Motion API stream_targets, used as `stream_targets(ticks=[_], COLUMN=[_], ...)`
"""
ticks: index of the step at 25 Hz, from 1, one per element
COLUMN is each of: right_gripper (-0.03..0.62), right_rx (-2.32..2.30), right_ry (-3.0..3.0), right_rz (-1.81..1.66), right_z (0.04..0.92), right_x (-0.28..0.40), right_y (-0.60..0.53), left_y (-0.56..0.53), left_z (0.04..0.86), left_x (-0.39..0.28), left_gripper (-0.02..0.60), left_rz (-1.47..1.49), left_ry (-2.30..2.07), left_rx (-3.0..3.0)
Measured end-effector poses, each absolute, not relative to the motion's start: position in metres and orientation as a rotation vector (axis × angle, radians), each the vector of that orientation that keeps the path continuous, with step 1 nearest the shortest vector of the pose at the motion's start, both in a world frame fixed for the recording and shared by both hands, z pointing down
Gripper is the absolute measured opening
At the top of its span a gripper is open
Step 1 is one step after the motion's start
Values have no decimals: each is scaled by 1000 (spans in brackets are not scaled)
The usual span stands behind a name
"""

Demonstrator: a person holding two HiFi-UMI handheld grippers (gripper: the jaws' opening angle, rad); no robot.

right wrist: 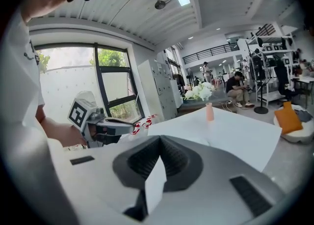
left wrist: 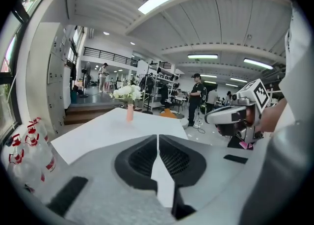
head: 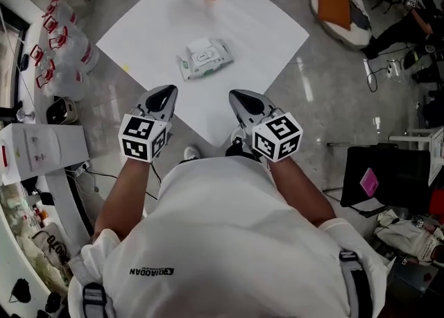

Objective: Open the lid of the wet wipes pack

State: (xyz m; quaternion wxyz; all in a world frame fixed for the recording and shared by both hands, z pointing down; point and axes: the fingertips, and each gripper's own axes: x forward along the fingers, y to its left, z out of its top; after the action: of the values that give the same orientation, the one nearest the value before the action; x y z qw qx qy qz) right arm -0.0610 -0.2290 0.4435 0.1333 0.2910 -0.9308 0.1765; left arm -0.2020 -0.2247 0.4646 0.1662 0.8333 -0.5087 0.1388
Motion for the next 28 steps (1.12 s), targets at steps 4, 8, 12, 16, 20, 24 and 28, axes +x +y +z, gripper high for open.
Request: stream_targets(ticks=[4, 8, 12, 16, 20, 24, 28], right_gripper=[6, 6, 6, 6, 6, 5, 5], right_rx=[853, 870, 882, 894, 905, 917, 923], right_ry=[-2717, -2736, -2738, -2728, -2723, -2724, -2729], right_rz=[489, 476, 458, 449, 449, 455, 465], right_z=[434, 429, 431, 432, 434, 432, 433], right_x=[-68, -71, -73, -74, -74, -72, -72], right_y=[-222, -216, -209, -203, -201, -202, -201], left_y=[-209, -197, -189, -181, -179, -183, -182], left_z=[458, 455, 451, 449, 447, 440, 439], left_x=[-196, -189, -187, -188, -187, -187, -185], left_gripper=[9, 9, 9, 9, 9, 9, 9], left_rz=[386, 386, 380, 383, 405, 397, 399], left_ry=[-1452, -1429, -1421, -1409, -1405, -1410, -1408], left_rx=[2400, 2427, 2439, 2443, 2462, 2477, 2485])
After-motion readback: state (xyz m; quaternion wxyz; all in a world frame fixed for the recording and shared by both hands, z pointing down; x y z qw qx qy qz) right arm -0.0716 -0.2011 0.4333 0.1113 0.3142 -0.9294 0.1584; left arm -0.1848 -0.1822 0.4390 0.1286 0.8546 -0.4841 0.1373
